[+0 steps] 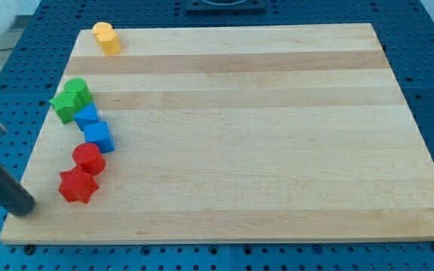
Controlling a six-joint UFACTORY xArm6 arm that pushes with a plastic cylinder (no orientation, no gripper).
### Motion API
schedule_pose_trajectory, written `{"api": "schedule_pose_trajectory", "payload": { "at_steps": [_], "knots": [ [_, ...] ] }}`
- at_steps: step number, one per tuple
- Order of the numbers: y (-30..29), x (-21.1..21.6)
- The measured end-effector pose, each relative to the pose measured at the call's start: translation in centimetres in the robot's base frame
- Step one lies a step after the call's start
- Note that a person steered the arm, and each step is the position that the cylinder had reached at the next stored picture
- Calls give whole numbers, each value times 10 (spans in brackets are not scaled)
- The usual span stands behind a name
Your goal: Move the blue triangle to the top center of the board
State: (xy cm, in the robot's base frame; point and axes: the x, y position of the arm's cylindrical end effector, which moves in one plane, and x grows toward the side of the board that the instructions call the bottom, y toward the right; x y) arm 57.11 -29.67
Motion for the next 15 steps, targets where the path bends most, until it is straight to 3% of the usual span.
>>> {"api": "schedule_pose_trajectory", "payload": {
  "at_steps": [1, 3, 5, 10, 13, 15],
  "knots": [
    [-7, -38],
    [42, -108],
    [92, -134],
    [120, -258],
    [220, -303],
    [248, -354]
  ]
}}
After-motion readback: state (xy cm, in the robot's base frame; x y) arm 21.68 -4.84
